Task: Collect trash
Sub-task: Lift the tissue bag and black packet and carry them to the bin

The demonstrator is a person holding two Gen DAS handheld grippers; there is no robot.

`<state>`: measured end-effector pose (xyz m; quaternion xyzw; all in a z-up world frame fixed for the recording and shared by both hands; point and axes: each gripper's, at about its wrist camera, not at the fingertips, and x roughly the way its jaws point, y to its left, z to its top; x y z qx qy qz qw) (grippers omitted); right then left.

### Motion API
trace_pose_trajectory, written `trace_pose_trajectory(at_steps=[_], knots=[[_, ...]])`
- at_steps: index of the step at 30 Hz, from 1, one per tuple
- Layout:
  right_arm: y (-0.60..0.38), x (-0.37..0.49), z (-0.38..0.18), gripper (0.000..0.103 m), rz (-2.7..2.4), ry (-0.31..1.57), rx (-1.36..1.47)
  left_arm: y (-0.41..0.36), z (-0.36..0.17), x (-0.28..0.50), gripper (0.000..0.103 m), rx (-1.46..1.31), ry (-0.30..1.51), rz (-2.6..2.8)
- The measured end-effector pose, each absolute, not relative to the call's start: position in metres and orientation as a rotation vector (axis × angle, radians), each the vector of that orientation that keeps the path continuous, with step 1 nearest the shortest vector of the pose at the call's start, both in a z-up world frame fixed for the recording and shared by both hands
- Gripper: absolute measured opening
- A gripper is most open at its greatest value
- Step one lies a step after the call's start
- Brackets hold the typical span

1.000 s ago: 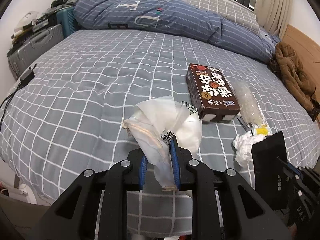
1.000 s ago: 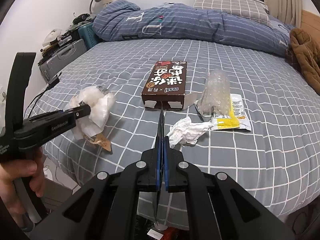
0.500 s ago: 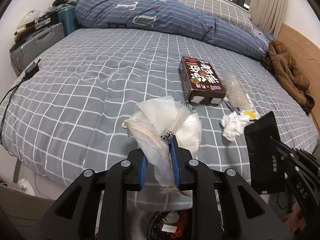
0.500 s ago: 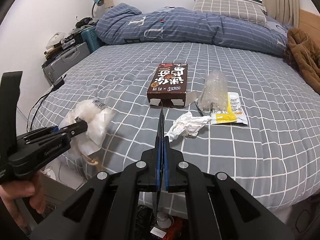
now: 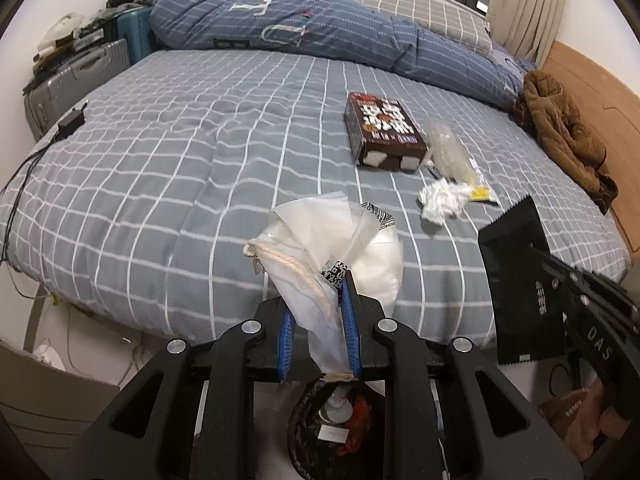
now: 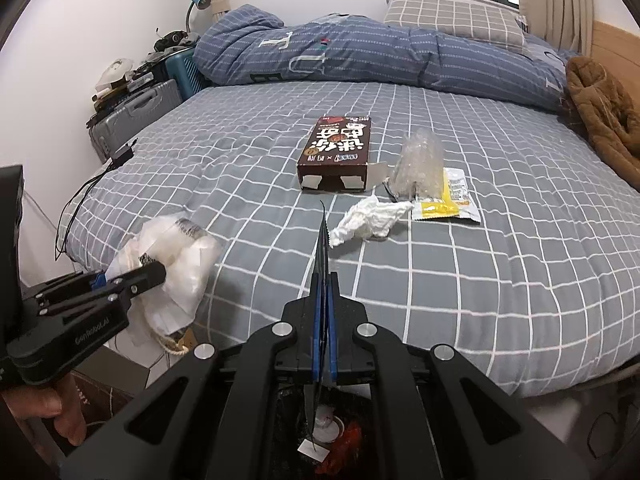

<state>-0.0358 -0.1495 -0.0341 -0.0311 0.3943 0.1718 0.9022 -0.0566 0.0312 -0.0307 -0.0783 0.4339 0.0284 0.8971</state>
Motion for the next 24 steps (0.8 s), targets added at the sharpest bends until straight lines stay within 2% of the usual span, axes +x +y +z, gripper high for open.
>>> trace_pose_trajectory(at_steps=[24], knots=[[-0.155,-0.080,-0.042,0.002,0.353,0.842,-0.065,0.015,-0.057,-0.119,0.020,-0.146,0.980,0.043]])
